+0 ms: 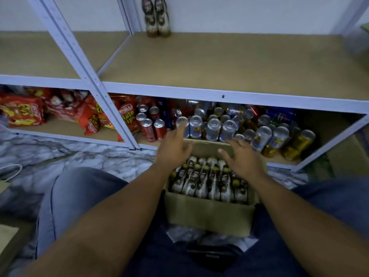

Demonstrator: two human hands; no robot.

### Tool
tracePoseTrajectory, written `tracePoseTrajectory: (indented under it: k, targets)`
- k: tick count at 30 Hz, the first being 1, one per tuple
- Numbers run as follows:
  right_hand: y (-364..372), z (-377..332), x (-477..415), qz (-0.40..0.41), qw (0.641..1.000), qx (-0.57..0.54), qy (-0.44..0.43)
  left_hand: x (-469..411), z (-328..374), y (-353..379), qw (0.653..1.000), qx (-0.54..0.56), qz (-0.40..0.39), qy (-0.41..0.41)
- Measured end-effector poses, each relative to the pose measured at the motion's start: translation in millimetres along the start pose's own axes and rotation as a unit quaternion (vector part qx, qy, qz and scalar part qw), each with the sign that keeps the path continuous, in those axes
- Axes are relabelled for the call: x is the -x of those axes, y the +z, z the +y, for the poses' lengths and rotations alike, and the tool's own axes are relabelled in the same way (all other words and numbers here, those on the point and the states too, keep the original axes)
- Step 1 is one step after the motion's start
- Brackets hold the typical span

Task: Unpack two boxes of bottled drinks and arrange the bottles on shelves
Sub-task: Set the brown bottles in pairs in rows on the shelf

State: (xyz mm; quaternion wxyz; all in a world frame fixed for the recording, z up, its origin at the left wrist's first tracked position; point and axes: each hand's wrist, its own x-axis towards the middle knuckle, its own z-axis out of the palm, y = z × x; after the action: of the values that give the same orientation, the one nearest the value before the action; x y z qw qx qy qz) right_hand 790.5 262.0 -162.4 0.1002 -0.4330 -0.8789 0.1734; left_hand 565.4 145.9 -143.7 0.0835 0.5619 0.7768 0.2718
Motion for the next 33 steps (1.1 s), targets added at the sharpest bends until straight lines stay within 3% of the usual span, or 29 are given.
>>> tracePoseTrajectory:
  k: [4, 8, 11, 18, 23, 28, 33]
  targets:
    - [16, 20, 13, -0.095, 0.993, -0.042, 0.051, 27, -10, 35, 0.988, 0.082, -0.098, -0.086]
    - [42, 42, 15, -0.168, 0.980, -0.068, 0.080, 32, -20, 78, 0.961, 0.118, -0.221, -0.118]
    - [64, 55, 14, -0.200, 0.968, -0.092, 0.119, 19, -27, 104, 0.945, 0.125, -0.268, -0.137]
    - [113, 72, -5, -0.218, 0.940, -0.174, 0.198, -2, -52, 157, 0.925, 0.160, -0.289, -0.186]
    - [148, 88, -25, -0.234, 0.948, -0.131, 0.172, -16, -70, 180, 0.922, 0.173, -0.277, -0.210]
    - [147, 103, -38, -0.256, 0.960, -0.021, 0.108, -22, -84, 190, 0.901, 0.186, -0.323, -0.223]
    - [152, 104, -32, -0.222, 0.967, -0.057, 0.116, -20, -82, 192, 0.894, 0.207, -0.314, -0.245]
